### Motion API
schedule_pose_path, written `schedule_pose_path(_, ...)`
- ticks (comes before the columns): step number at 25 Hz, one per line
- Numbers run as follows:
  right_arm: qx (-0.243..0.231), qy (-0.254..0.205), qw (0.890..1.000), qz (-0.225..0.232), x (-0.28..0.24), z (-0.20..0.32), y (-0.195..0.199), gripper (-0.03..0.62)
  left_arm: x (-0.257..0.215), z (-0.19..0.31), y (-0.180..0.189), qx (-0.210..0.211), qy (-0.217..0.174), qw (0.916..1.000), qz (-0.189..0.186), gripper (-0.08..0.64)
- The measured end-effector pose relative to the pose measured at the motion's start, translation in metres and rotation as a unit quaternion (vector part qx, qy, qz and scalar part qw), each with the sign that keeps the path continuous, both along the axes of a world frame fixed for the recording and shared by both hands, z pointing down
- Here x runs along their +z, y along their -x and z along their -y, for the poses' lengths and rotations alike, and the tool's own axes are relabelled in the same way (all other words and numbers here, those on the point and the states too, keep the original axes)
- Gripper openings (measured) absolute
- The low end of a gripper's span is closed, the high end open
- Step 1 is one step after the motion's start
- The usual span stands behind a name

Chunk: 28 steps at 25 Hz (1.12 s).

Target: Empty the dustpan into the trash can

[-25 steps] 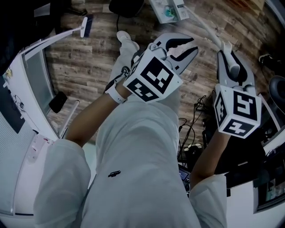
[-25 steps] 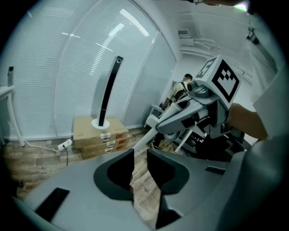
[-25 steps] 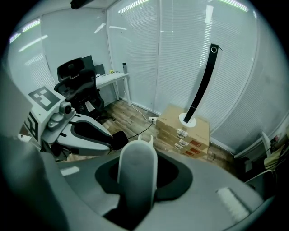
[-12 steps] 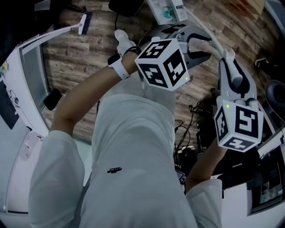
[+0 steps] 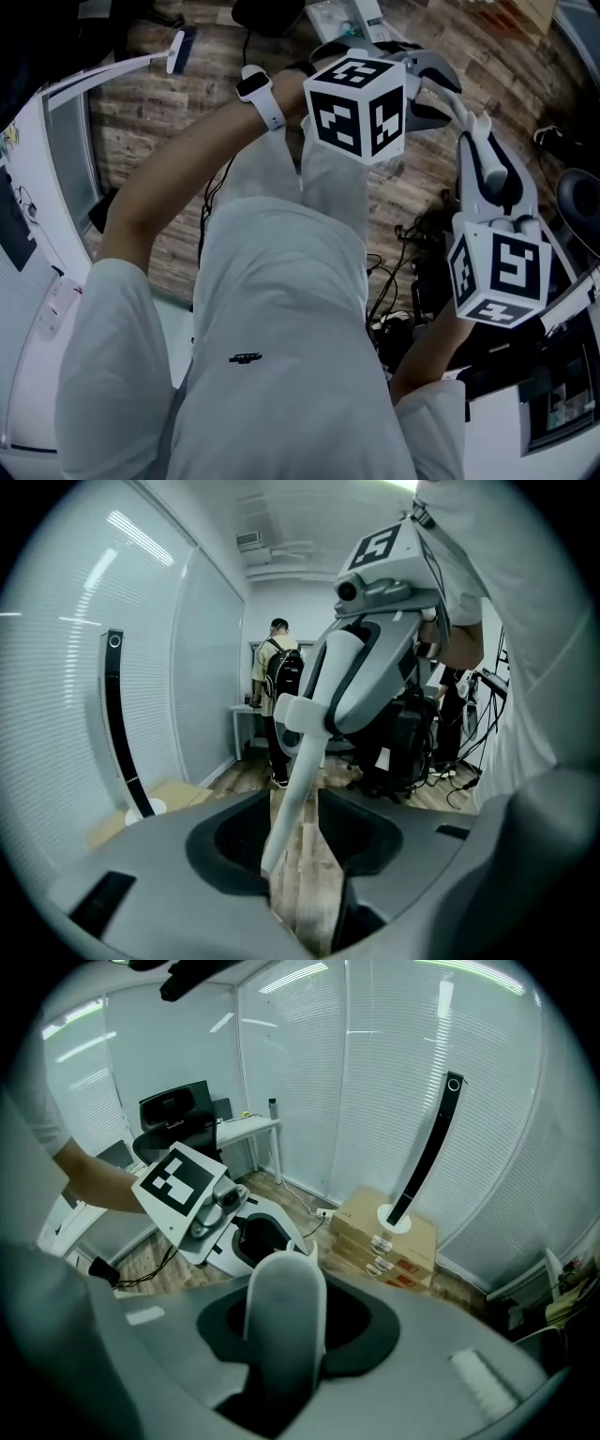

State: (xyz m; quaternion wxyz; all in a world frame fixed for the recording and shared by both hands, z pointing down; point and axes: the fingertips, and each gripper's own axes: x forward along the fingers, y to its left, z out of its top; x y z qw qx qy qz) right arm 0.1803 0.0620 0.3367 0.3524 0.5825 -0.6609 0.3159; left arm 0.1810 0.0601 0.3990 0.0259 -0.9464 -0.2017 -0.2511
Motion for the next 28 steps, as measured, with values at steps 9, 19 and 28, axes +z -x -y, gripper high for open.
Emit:
schedule_pose_path(9,0.011,-0.009,1.0,-0.006,-0.02,-0.01,0.002,0.117,-0.02,-0.018,-0.009,0.031,-0.015,0.9994,-0.003,0.098)
schedule_pose_path(19,0.009,-0.023,1.0,-0.019,-0.051,-0.012,0.0,0.117,-0.051,-0.019,-0.013,0.027,-0.036,0.9985,-0.032,0.096)
schedule_pose_path(28,0.006,-0.033,0.999,-0.022,-0.071,-0.006,-0.001,0.117,-0.071,-0.012,-0.013,0.051,-0.111,0.991,-0.054,0.084)
